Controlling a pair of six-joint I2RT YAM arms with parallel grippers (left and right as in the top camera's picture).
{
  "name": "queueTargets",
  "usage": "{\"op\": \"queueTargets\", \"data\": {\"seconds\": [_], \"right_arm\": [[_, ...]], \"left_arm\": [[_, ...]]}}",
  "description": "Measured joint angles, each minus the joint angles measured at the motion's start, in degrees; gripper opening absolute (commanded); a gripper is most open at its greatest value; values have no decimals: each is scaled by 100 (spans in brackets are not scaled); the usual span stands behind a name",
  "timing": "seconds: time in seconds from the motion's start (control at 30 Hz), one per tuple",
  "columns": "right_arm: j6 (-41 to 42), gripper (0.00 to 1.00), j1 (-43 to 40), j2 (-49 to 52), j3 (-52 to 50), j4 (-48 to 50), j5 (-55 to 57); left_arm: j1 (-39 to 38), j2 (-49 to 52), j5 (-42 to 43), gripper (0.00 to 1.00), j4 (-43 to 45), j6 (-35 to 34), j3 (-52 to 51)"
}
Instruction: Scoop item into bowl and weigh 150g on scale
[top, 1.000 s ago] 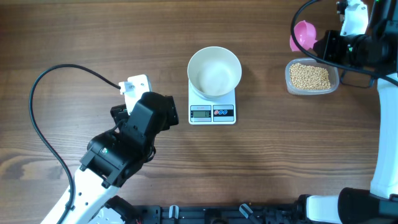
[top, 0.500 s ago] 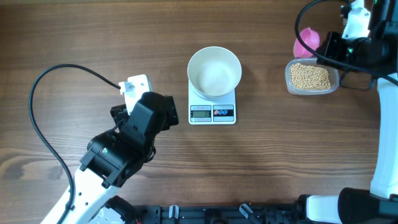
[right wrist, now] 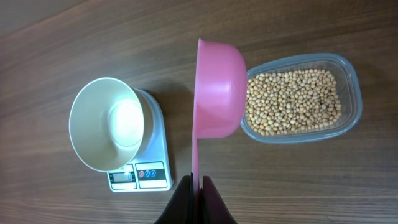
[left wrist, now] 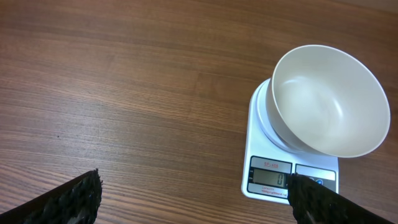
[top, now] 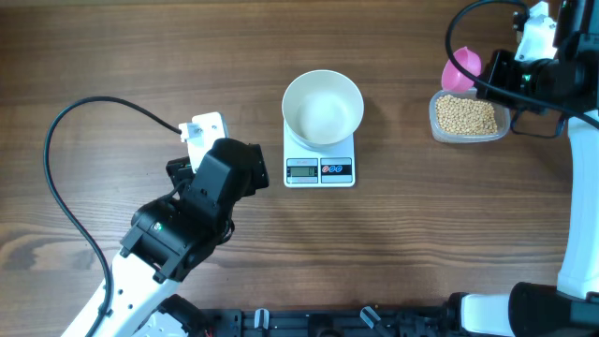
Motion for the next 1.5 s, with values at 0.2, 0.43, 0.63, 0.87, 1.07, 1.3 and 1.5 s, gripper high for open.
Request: {"op": "queueTargets", "data": {"seconds": [0.2, 0.43, 0.63, 0.87, 1.07, 1.3, 1.5], "right_arm": [[0, 4, 0, 0, 0, 26, 0], [0, 4, 0, 0, 0, 739, 0], [-2, 4, 0, 0, 0, 903, 0], [-24, 4, 0, 0, 0, 1027, 0], [-26, 4, 0, 0, 0, 890, 0], [-46, 4, 0, 0, 0, 896, 0], [-48, 4, 0, 0, 0, 920, 0]], "left_arm": [[0, 0, -2, 100, 0, 0, 0], [0, 0, -2, 100, -2, 0, 0], [0, 0, -2, 100, 0, 0, 0], [0, -2, 225, 100, 313, 0, -4], [785, -673, 1523, 100, 391, -2, -13], [2575, -2177, 3241, 100, 428, 938, -4], [2658, -1091, 4725, 100, 332, 1897, -4]]}}
